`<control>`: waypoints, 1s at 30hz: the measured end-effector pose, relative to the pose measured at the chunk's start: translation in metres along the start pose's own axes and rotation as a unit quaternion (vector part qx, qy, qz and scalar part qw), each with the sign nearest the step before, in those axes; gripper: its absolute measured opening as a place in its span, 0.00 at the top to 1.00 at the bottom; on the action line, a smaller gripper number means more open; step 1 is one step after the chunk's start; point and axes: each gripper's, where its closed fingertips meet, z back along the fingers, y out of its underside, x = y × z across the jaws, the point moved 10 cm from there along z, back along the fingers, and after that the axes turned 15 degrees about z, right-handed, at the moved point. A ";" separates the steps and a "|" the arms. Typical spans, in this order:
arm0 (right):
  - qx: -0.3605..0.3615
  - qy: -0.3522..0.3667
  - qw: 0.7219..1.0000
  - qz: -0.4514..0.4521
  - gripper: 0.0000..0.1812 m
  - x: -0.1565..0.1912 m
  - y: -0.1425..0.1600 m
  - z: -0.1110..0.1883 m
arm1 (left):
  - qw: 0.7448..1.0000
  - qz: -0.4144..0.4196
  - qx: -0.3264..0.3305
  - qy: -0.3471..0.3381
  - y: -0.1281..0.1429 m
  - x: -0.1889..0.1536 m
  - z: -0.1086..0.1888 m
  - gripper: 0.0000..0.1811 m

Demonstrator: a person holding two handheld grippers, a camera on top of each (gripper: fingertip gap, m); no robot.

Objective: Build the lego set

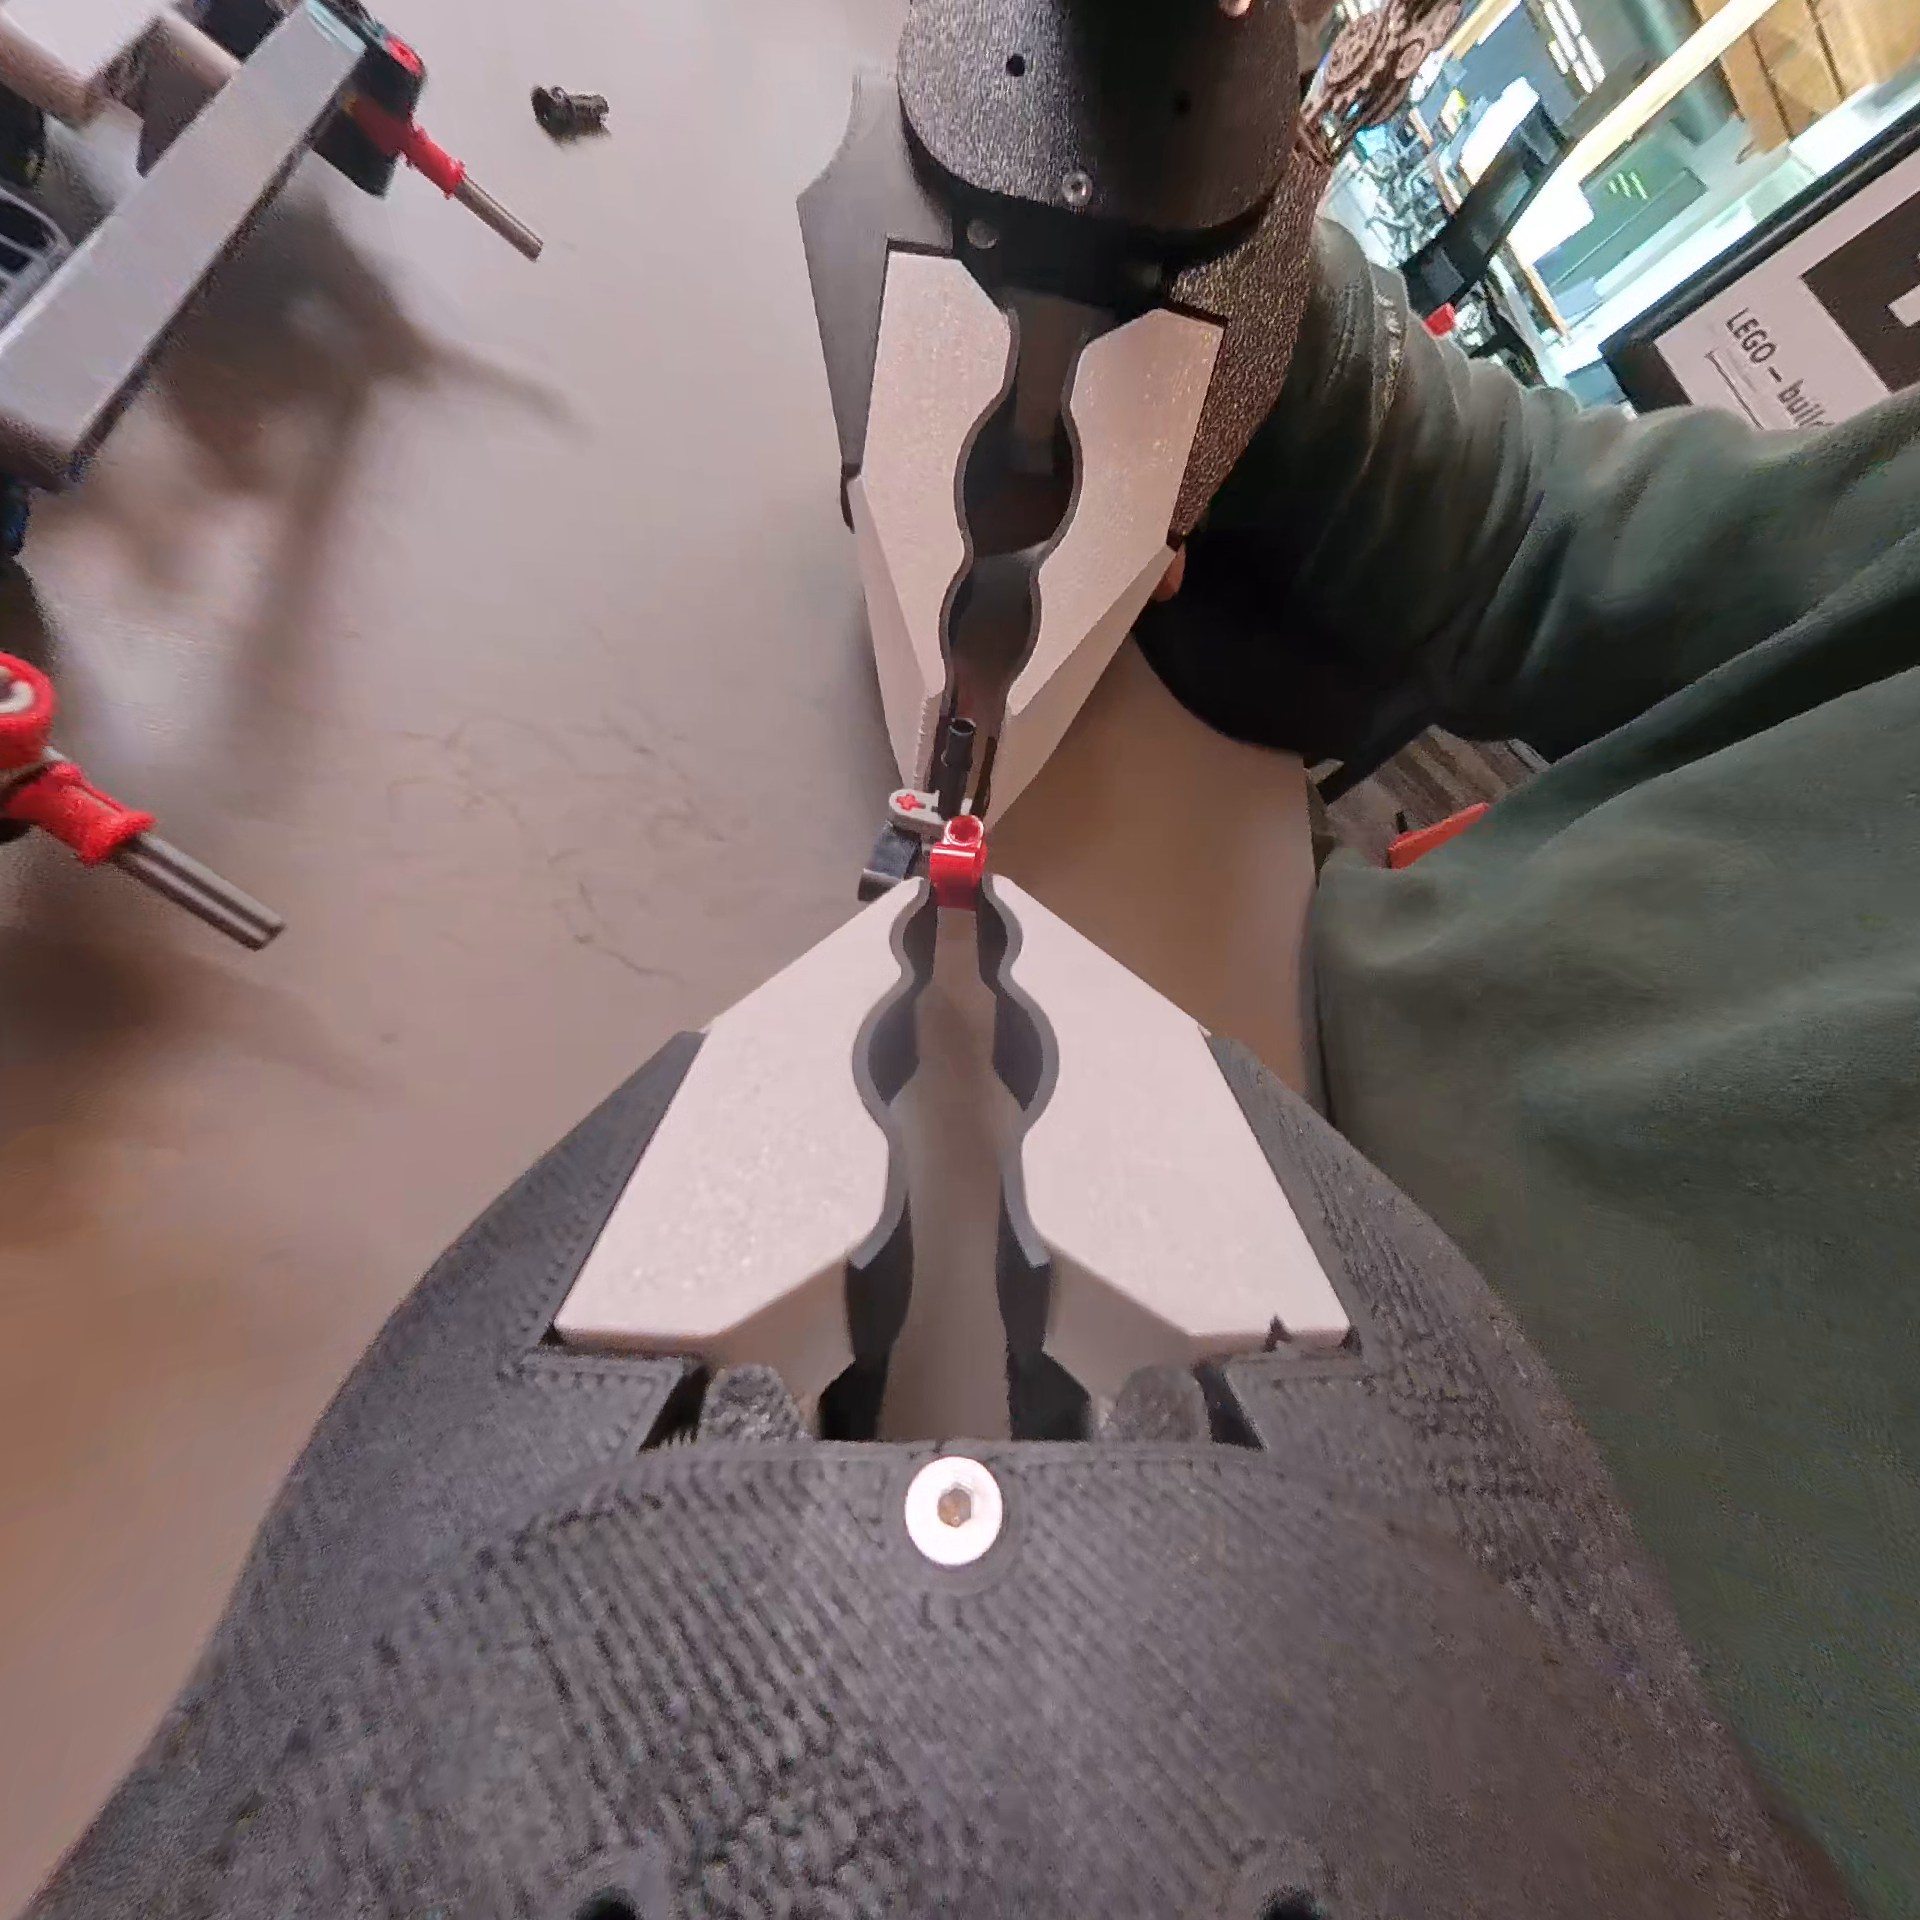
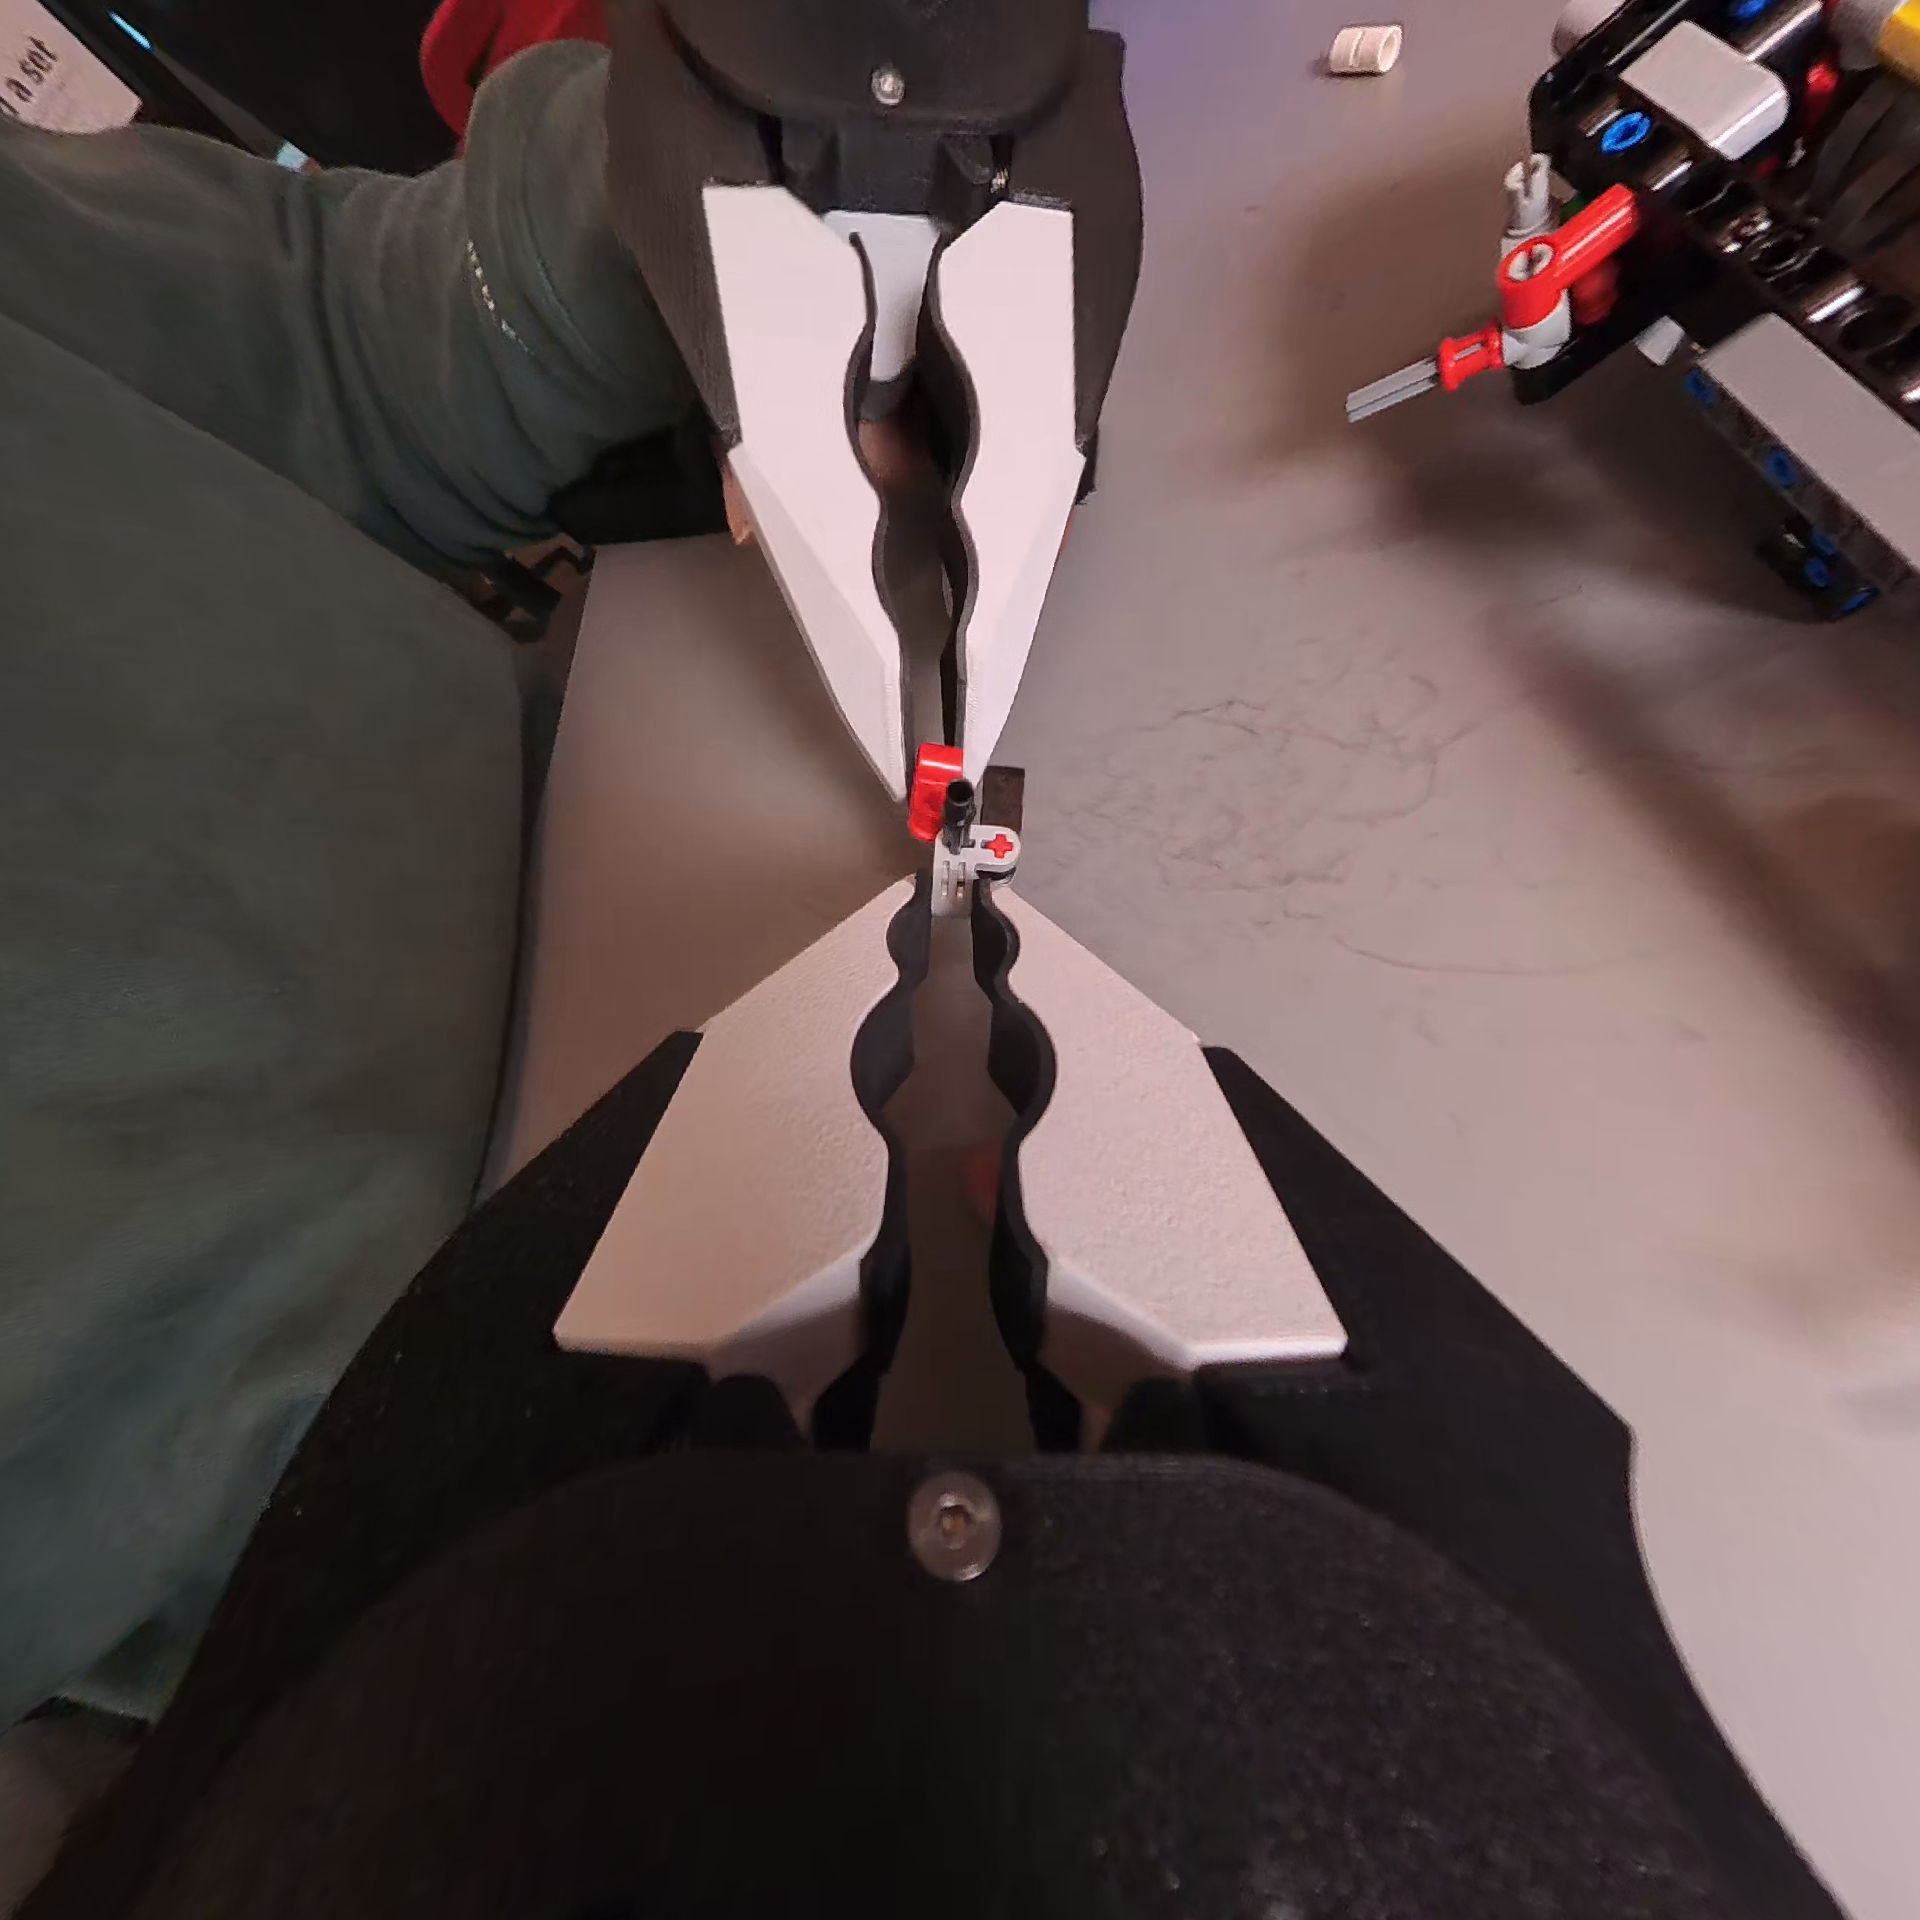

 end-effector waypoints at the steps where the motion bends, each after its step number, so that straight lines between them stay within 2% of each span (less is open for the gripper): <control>1: 0.002 0.002 1.000 0.004 0.98 0.001 -0.001 -0.002 | 1.000 0.003 0.005 0.002 0.001 0.001 0.000 0.97; 9: -0.011 -0.013 1.000 -0.009 0.98 0.001 -0.001 0.000 | 1.000 -0.007 0.023 -0.006 0.005 -0.002 -0.001 0.97; 17: 0.011 -0.004 1.000 -0.006 0.98 0.002 0.000 -0.003 | 0.999 -0.006 0.028 -0.016 0.006 -0.001 -0.004 0.97; 30: 0.054 0.066 0.996 -0.019 0.98 0.002 -0.004 -0.010 | 0.994 -0.025 0.023 -0.104 0.005 -0.005 -0.006 0.97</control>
